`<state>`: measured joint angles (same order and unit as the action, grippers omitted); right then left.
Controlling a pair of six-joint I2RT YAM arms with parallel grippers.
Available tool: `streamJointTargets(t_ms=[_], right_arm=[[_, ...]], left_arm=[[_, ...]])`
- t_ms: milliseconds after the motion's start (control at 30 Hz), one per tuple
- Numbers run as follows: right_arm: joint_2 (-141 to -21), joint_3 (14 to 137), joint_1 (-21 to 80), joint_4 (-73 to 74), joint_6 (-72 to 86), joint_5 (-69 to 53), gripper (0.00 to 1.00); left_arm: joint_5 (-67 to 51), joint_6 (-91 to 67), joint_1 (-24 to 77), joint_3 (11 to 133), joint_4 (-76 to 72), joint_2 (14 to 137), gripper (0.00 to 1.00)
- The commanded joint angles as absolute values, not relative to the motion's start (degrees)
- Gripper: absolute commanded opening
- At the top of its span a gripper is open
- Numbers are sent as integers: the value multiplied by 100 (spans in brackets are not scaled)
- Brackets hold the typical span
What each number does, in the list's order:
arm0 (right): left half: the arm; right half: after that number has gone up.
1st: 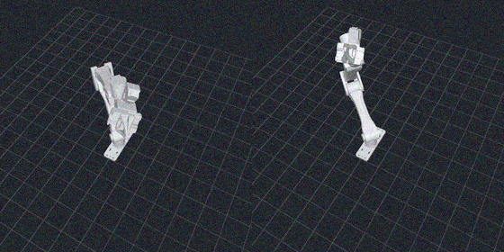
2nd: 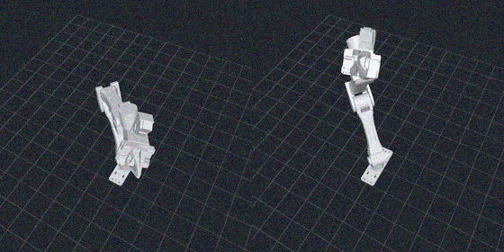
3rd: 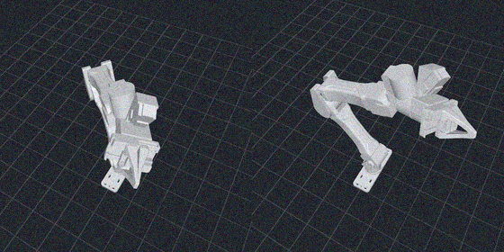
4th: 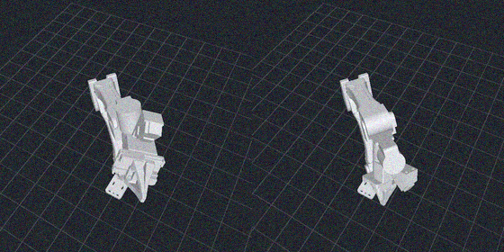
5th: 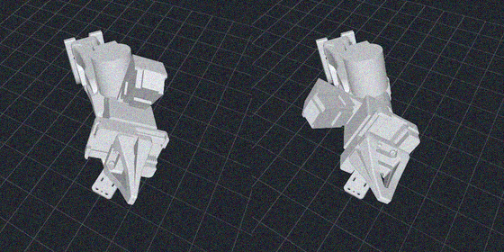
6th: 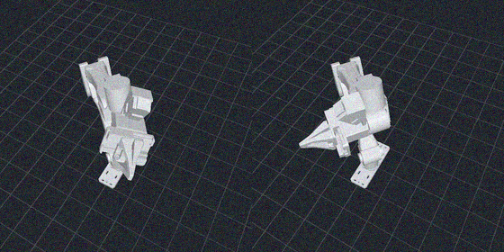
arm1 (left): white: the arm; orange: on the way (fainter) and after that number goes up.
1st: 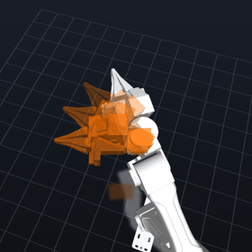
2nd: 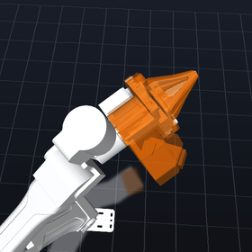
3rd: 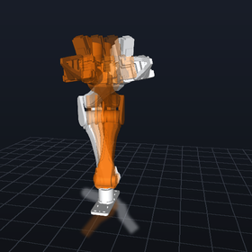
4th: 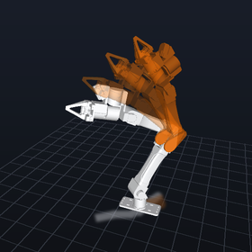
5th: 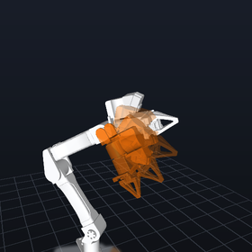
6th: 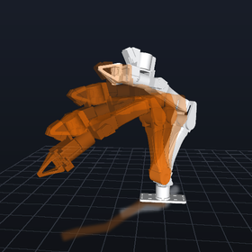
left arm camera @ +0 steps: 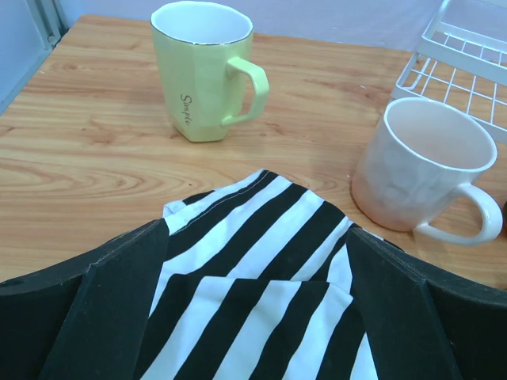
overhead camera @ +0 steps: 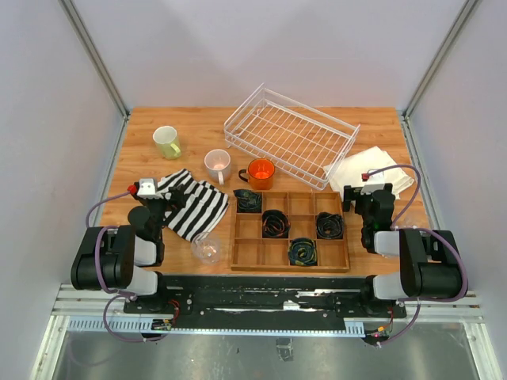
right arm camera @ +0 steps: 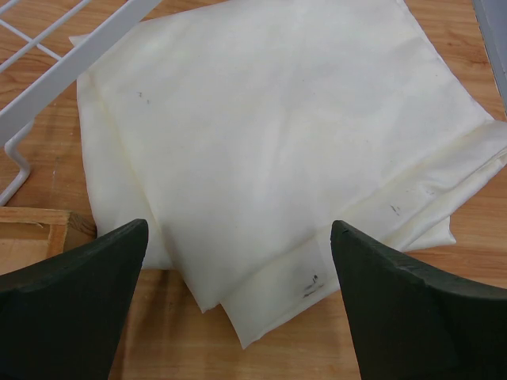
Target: Load the cups into the dish rack
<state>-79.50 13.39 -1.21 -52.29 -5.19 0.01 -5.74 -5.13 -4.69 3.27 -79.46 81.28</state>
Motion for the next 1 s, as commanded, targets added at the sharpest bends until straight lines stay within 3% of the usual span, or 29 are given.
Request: streamJointTargets(t_ms=[0, 300, 367, 500, 700, 800, 967], right_arm=[[-7919, 1433, -39, -5357, -530, -31, 99], [-7919, 1426, -46, -5358, -532, -57, 98], [-7795, 1430, -44, -5480, -609, -195, 98], [-6823, 2378, -46, -3118, -449, 56, 99], [-6115, 3956, -44, -1021, -124, -387, 99], [-6127, 4624, -44, -395, -32, -597, 99], [-6259, 5329, -44, 105, -64, -603, 98]], left_arm=[[-577, -405, -466, 396, -8039, 8134, 100], [-705, -403, -461, 335, -8118, 8039, 100], [-833, -328, -465, 552, -7277, 7487, 100], [-851, -327, -465, 1318, -5138, 6159, 100], [-69, -593, -466, 2857, -2178, 5130, 100], [179, -801, -473, 3990, -778, 5483, 100], [493, -1542, -470, 6480, 1707, 7302, 100]])
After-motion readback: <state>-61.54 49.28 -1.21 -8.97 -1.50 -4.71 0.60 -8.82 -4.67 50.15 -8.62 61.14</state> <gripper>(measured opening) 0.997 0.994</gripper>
